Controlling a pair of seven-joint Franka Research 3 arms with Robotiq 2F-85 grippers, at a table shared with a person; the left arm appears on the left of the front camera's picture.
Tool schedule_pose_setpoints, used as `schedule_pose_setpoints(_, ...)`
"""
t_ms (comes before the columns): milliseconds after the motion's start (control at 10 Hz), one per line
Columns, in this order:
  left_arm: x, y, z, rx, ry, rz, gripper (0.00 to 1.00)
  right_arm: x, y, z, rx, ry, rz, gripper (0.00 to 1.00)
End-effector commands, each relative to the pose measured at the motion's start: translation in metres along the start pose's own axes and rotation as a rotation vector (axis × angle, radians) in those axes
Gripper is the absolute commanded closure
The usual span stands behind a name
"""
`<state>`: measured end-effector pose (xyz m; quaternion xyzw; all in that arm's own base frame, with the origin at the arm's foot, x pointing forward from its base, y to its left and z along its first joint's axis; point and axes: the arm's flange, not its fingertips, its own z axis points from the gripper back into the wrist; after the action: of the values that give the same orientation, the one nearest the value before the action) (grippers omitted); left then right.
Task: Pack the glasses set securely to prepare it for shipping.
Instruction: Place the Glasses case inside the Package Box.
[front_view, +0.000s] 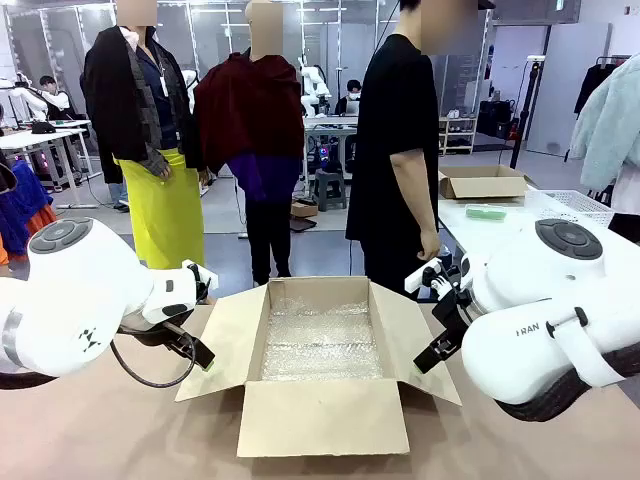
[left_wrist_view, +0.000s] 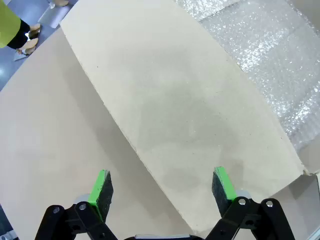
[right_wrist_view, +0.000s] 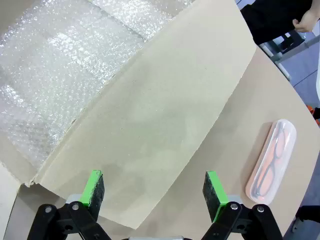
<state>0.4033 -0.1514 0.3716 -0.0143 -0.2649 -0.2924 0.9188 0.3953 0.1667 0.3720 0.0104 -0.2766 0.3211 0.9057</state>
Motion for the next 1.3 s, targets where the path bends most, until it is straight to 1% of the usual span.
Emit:
schedule_pose_setpoints(0, 0.000, 0.000, 0.000, 0.000, 0.000, 0.000, 0.00, 0.000, 0.000, 0.000, 0.000, 0.000, 0.000, 0.00)
schedule_pose_setpoints(1100, 0.000, -0.001, 0.000, 0.000, 0.000, -0.001, 0.00, 0.000, 0.000, 0.000, -0.001, 0.000, 0.001, 0.00)
schedule_pose_setpoints(1200, 0.002, 0.003, 0.022, -0.041, -0.036, -0.009, 0.00, 0.003, -0.010, 0.004, -0.049, 0.017, -0.038, 0.00)
